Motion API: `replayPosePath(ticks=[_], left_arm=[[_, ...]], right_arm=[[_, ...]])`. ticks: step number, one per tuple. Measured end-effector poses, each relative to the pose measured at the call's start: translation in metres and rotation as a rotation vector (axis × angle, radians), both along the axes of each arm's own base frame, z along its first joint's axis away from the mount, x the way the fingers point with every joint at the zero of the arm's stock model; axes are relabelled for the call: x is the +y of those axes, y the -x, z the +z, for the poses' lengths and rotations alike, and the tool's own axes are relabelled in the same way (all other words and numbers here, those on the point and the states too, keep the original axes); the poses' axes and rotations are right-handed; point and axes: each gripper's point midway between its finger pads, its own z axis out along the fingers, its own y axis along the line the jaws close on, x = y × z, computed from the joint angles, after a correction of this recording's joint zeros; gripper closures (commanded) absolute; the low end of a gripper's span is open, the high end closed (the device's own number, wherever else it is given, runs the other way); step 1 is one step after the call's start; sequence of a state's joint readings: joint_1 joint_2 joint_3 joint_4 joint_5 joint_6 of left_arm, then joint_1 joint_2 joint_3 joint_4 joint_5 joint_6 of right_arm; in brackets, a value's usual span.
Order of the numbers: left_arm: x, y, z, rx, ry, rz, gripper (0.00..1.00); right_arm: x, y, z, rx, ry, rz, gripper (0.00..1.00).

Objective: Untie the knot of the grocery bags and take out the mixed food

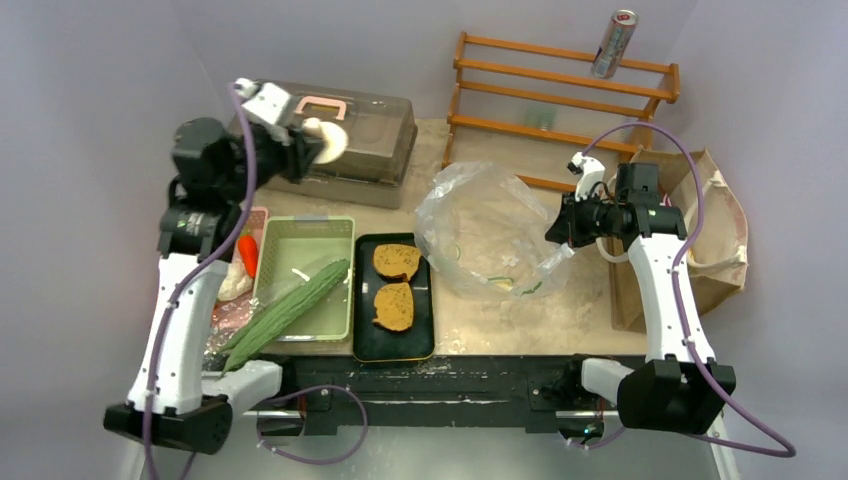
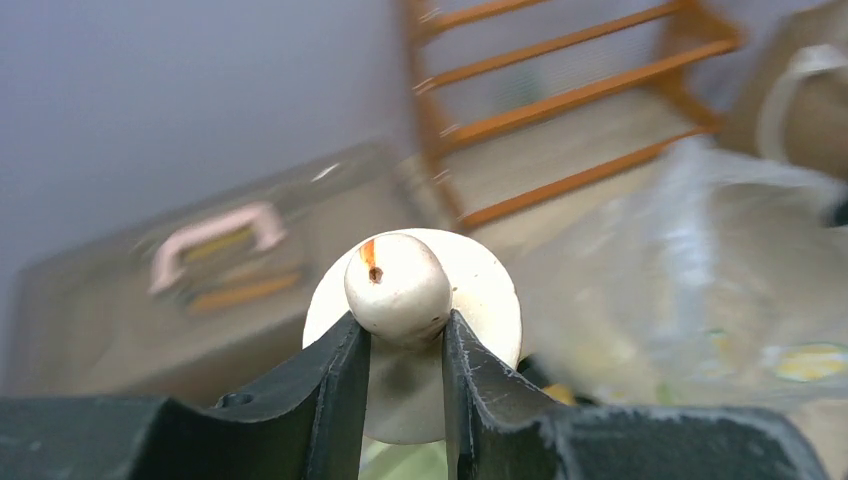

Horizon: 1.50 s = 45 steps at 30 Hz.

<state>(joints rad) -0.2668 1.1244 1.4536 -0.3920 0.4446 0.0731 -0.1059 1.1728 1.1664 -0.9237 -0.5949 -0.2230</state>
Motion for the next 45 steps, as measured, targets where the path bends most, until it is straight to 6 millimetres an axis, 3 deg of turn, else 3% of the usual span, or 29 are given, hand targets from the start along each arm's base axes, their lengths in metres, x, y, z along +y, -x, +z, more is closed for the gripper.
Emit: replayPosePath(ticks=[2,3,4,6,8,12,13,16,20,21,26,32,34,37,42,43,45], left_arm=[[0.063,-0.007,-0.015,0.064,-0.021,0.188,0.86],[0.115,-0.009,-0.040,0.148,-0.035,0.350,0.85],[0.118,-0.009,-0.042,0.155,-0.035,0.360,0.85],[0.167,-0.005,-0.082,0.262,-0.067,0.520,0.85],[0.200,0.007,-0.133,0.399,-0.115,0.627,0.84],[0.248,0.031,-0.215,0.633,-0.205,0.763,0.77],[0.262,0.036,-0.230,0.682,-0.226,0.800,0.69],[0.294,0.047,-0.260,0.780,-0.282,0.872,0.37],[0.318,0.052,-0.281,0.850,-0.347,0.896,0.05],[0.320,0.053,-0.283,0.852,-0.361,0.885,0.03],[0.304,0.050,-0.266,0.782,-0.354,0.791,0.00],[0.260,0.028,-0.191,0.552,-0.291,0.602,0.00],[0.236,0.020,-0.167,0.479,-0.290,0.516,0.00],[0.179,0.010,-0.135,0.373,-0.285,0.320,0.00],[0.079,0.013,-0.105,0.292,-0.239,0.013,0.00],[0.062,0.013,-0.101,0.288,-0.232,-0.035,0.00],[0.020,0.013,-0.095,0.275,-0.224,-0.153,0.00]], right_arm=[[0.000,0.000,-0.001,-0.001,0.002,0.007,1.00],[0.000,-0.001,-0.002,0.000,0.004,0.011,1.00],[0.000,-0.001,-0.003,0.004,0.005,0.014,1.00],[-0.001,-0.003,-0.007,0.016,0.006,0.019,1.00],[0.000,-0.005,-0.010,0.026,0.003,0.021,1.00],[0.002,-0.011,-0.007,0.028,-0.014,0.033,1.00],[0.002,-0.013,-0.004,0.022,-0.016,0.035,1.00],[0.003,-0.021,0.005,0.000,-0.018,0.044,1.00],[0.004,-0.024,0.015,-0.024,-0.025,0.053,1.00],[0.005,-0.025,0.016,-0.029,-0.027,0.054,1.00],[0.009,-0.024,0.019,-0.030,-0.052,0.063,1.00],[0.012,-0.024,0.022,-0.035,-0.075,0.071,1.00],[0.012,-0.023,0.023,-0.037,-0.069,0.079,1.00],[0.011,-0.019,0.024,-0.055,-0.039,0.118,1.00],[0.002,0.002,0.020,-0.082,0.095,0.209,1.00],[-0.002,0.007,0.019,-0.088,0.131,0.221,0.89],[-0.010,0.017,0.019,-0.086,0.190,0.237,0.26]])
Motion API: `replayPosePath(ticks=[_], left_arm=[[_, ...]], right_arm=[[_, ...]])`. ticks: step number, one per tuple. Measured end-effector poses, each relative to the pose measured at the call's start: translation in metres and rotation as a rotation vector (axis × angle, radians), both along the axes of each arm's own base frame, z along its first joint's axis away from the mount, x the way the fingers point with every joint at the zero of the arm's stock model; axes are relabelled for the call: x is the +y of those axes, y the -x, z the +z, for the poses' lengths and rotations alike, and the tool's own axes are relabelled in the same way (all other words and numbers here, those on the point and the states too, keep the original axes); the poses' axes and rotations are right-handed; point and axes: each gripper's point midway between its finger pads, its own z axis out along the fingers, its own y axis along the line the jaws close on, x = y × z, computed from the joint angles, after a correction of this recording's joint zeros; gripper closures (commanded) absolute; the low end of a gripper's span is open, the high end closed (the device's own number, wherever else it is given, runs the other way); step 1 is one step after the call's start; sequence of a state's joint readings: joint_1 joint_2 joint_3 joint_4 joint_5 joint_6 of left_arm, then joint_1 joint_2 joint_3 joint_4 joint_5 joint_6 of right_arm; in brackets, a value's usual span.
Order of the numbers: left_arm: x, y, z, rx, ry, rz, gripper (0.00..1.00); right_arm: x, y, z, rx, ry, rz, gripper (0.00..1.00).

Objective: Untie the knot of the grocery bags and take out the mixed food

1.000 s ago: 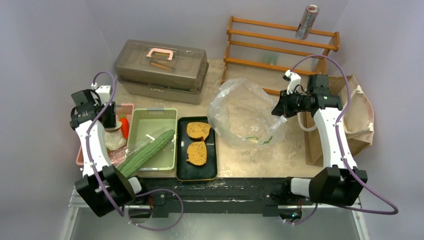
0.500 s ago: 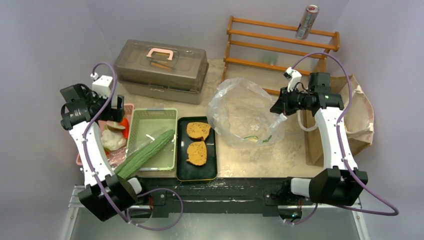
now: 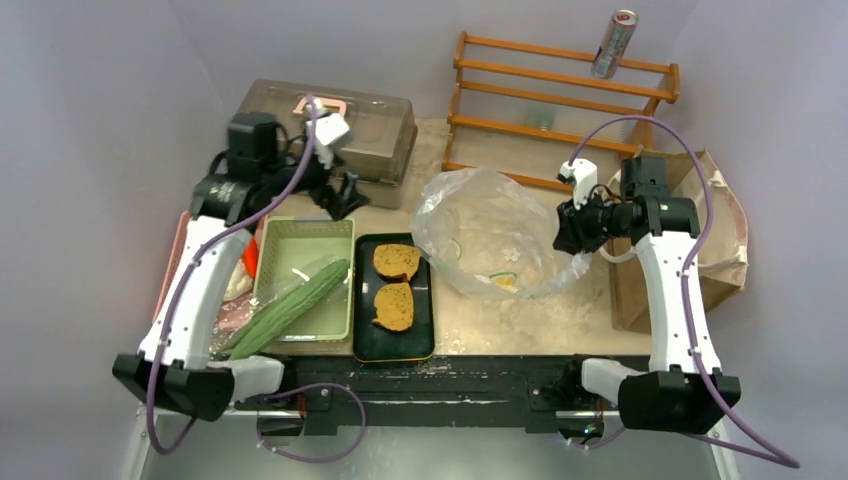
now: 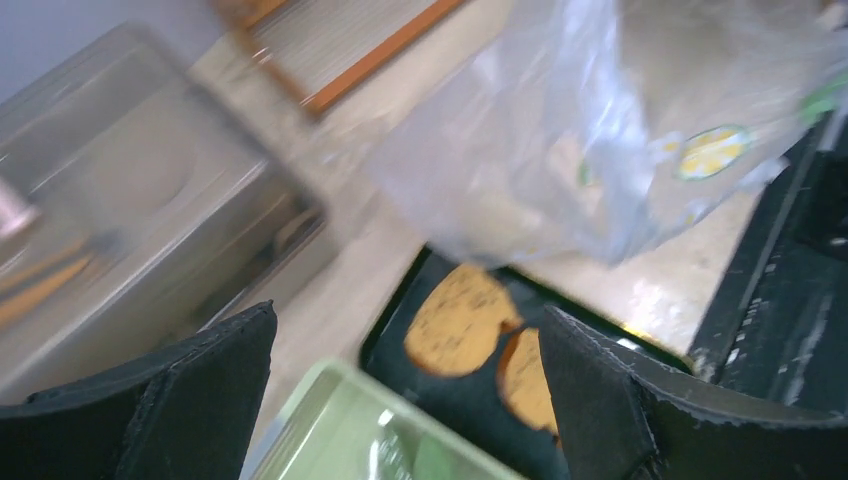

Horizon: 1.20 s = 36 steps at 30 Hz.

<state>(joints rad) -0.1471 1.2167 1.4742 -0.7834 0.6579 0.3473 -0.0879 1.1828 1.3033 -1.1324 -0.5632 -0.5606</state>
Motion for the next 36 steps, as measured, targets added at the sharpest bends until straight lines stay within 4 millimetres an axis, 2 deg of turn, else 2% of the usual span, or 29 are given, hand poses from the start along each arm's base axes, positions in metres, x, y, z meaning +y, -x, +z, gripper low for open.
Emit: replayPosePath(ticks=[1,3,5,7,10,12,14,18,20,26,27,28,29,31,32,33,36], left_arm=[[-0.021,0.000,0.000,0.006,0.012,-0.052,0.00],[-0.059,0.000,-0.006,0.033,0.033,-0.139,0.00],[-0.095,0.001,-0.021,0.083,0.048,-0.212,0.00],[-0.122,0.002,-0.039,0.119,0.056,-0.255,0.00],[-0.146,0.004,-0.069,0.178,0.066,-0.271,0.00],[-0.151,0.003,-0.078,0.194,0.067,-0.263,0.00],[-0.155,-0.002,-0.078,0.183,0.077,-0.250,0.00],[-0.160,-0.010,-0.066,0.125,0.103,-0.244,0.00],[-0.162,-0.010,-0.065,0.115,0.102,-0.248,0.00],[-0.170,-0.004,-0.065,0.097,0.093,-0.273,0.00],[-0.170,-0.004,-0.065,0.097,0.093,-0.274,0.00],[-0.170,-0.004,-0.065,0.097,0.092,-0.273,0.00],[-0.170,-0.004,-0.065,0.097,0.092,-0.273,0.00],[-0.170,-0.004,-0.064,0.096,0.092,-0.272,0.00],[-0.170,-0.004,-0.064,0.095,0.093,-0.271,0.00],[-0.170,-0.004,-0.063,0.093,0.093,-0.272,0.00],[-0.170,-0.004,-0.058,0.082,0.098,-0.274,0.00]], right_arm=[[-0.003,0.006,0.000,0.010,0.022,-0.001,0.05],[-0.008,0.012,0.008,0.023,0.052,-0.003,0.01],[-0.010,0.011,0.028,0.006,0.065,-0.017,0.01],[-0.013,-0.001,0.063,-0.048,0.066,-0.064,0.01],[-0.029,-0.019,0.112,-0.158,0.102,-0.196,0.01],[-0.042,-0.022,0.126,-0.182,0.138,-0.284,0.01],[-0.060,-0.021,0.133,-0.178,0.193,-0.392,0.01],[-0.097,-0.015,0.115,-0.087,0.311,-0.556,0.01],[-0.111,-0.011,0.097,-0.010,0.363,-0.603,0.01],[-0.138,-0.006,0.042,0.194,0.450,-0.653,0.03],[-0.143,-0.006,0.033,0.221,0.456,-0.660,0.06],[-0.148,-0.006,0.026,0.246,0.461,-0.670,0.15],[-0.153,-0.006,0.020,0.265,0.464,-0.675,0.29],[-0.158,-0.008,0.012,0.286,0.464,-0.675,0.71],[-0.159,-0.010,0.009,0.293,0.456,-0.671,0.96],[-0.158,-0.013,0.007,0.294,0.443,-0.662,1.00],[-0.146,-0.021,0.002,0.299,0.372,-0.613,1.00]])
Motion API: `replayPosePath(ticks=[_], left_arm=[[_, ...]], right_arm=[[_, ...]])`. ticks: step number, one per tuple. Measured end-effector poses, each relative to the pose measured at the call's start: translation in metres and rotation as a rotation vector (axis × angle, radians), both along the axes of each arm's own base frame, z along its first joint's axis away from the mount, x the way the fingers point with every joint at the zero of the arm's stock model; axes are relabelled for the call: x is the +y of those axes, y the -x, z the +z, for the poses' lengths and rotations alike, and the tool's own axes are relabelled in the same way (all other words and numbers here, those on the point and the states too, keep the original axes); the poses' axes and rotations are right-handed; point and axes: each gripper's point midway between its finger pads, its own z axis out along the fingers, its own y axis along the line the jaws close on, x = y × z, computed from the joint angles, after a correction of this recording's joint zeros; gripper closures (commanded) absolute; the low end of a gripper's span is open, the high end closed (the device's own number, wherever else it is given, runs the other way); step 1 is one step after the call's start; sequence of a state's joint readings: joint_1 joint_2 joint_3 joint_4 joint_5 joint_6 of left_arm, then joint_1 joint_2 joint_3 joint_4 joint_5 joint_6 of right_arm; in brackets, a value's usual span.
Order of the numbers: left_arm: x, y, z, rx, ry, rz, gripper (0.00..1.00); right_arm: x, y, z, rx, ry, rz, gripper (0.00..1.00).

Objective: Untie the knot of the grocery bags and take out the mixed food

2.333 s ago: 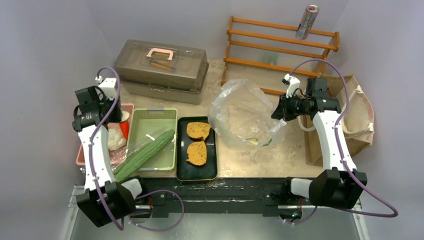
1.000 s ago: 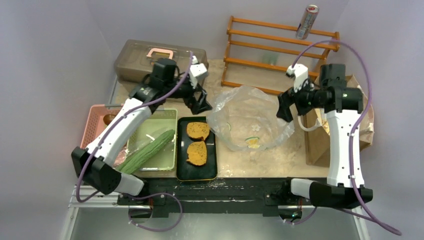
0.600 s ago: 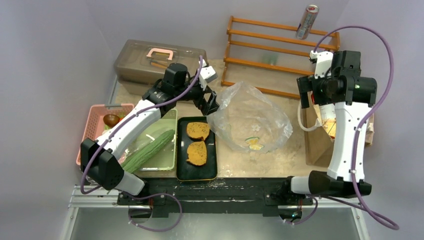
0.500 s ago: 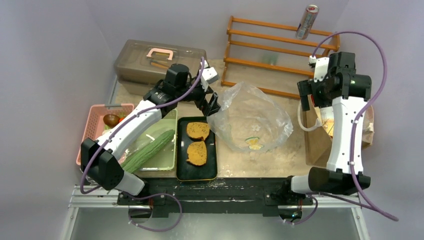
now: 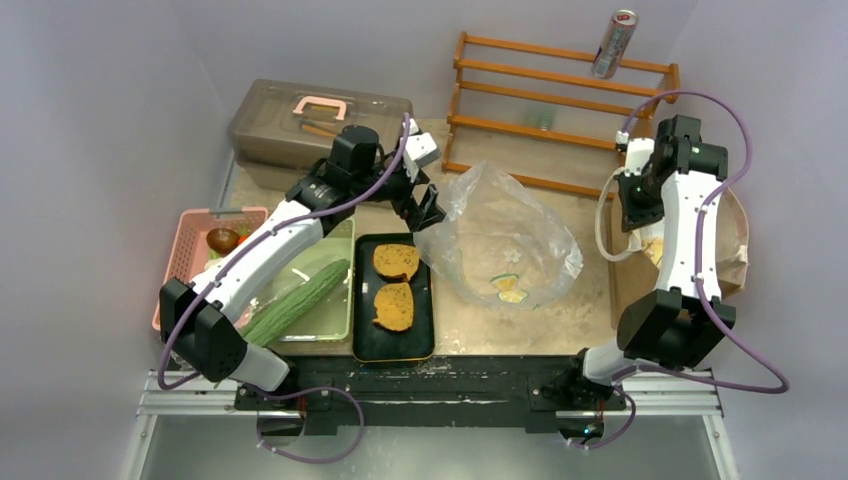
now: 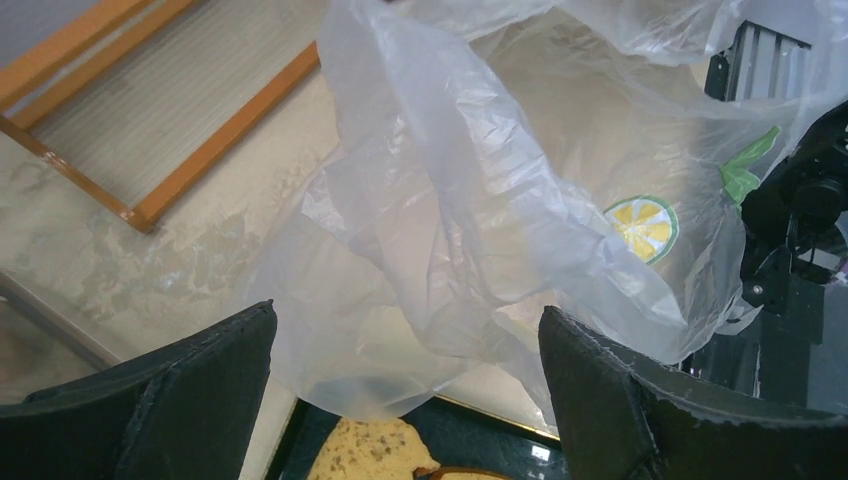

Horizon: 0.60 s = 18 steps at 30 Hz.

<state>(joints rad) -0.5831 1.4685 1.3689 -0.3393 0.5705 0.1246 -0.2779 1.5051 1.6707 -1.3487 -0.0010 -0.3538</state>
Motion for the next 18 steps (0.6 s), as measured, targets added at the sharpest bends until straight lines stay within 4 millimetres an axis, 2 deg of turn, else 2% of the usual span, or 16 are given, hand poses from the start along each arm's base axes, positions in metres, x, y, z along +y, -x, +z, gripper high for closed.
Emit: replayPosePath(ticks=[3,7,8,10,11,14,18], left_arm=[[-0.002,-0.003,0.020,-0.037,0.016,-0.006,0.01],[-0.010,-0.014,0.068,-0.125,0.074,-0.013,0.01],[-0.014,-0.018,0.082,-0.147,0.095,-0.014,0.01],[-0.024,-0.028,0.111,-0.185,0.139,-0.025,0.00],[-0.029,-0.032,0.124,-0.202,0.160,-0.033,0.00],[-0.047,-0.043,0.141,-0.231,0.192,-0.064,0.00],[-0.088,-0.048,0.139,-0.224,0.199,-0.120,0.00]], right_arm=[[0.022,-0.005,0.001,-0.013,-0.105,0.081,1.00],[0.058,-0.013,0.014,-0.062,-0.173,0.247,1.00],[0.069,-0.013,0.017,-0.073,-0.189,0.292,0.94],[0.084,-0.009,0.022,-0.088,-0.223,0.343,0.51],[0.091,-0.007,0.026,-0.101,-0.245,0.358,0.35],[0.103,0.002,0.042,-0.163,-0.279,0.371,0.24],[0.103,0.009,0.073,-0.293,-0.256,0.323,0.20]])
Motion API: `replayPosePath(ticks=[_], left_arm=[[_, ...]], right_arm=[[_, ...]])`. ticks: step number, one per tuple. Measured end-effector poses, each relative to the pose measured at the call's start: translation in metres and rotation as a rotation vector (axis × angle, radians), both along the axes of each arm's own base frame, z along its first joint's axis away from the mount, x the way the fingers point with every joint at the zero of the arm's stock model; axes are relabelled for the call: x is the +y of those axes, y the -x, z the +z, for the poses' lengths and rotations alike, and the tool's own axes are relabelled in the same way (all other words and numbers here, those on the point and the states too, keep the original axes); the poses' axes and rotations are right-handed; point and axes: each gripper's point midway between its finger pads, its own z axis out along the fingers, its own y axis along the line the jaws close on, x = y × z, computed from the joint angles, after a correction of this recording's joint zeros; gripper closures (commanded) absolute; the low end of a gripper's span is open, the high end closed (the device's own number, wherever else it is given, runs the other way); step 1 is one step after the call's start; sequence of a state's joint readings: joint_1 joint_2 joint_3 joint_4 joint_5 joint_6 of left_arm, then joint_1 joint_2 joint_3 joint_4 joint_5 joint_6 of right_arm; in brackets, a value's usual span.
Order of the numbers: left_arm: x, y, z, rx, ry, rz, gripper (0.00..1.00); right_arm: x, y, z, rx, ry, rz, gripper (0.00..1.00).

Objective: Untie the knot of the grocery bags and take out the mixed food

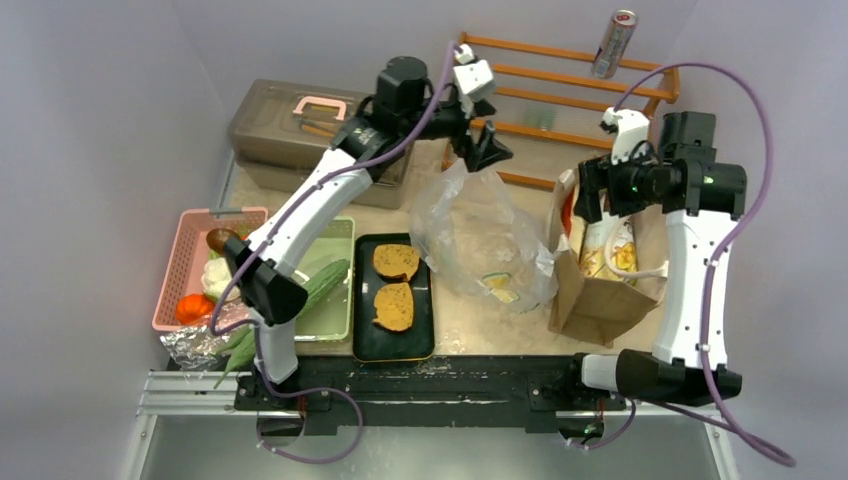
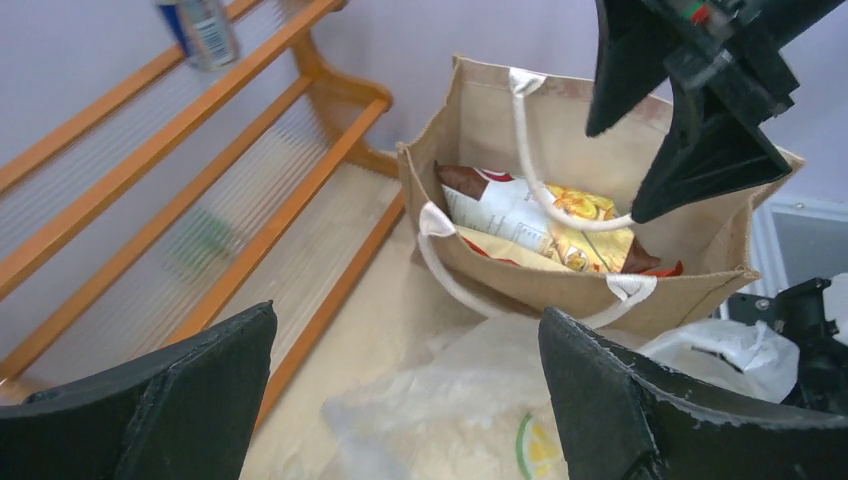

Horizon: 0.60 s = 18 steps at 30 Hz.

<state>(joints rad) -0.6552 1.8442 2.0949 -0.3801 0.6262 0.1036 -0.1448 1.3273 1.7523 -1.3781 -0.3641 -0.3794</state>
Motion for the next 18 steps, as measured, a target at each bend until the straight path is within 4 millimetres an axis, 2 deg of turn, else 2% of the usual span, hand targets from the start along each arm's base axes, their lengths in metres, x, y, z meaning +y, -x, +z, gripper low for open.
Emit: replayPosePath(ticks=[3,5,7,10,12,16,18], left_arm=[[-0.040,0.011,-0.009,0.038,-0.006,-0.032,0.00],[-0.066,0.023,-0.015,0.065,-0.014,-0.039,0.00],[-0.095,0.040,-0.019,0.090,-0.012,-0.050,0.00],[-0.128,0.064,-0.034,0.124,-0.022,-0.050,0.00],[-0.142,0.068,-0.046,0.151,-0.029,-0.027,0.00],[-0.155,0.048,-0.080,0.230,-0.051,0.063,0.00],[-0.158,0.038,-0.101,0.268,-0.070,0.095,0.00]], right_arm=[[-0.017,-0.006,0.033,-0.118,0.036,-0.108,0.20],[-0.041,-0.012,0.048,-0.173,0.082,-0.226,0.18],[-0.067,-0.016,0.052,-0.186,0.130,-0.345,0.14],[-0.105,-0.019,0.042,-0.145,0.202,-0.492,0.12],[-0.124,-0.018,0.028,-0.093,0.234,-0.558,0.12],[-0.157,-0.013,-0.004,0.031,0.271,-0.659,0.12],[-0.165,-0.010,-0.015,0.070,0.271,-0.681,0.13]])
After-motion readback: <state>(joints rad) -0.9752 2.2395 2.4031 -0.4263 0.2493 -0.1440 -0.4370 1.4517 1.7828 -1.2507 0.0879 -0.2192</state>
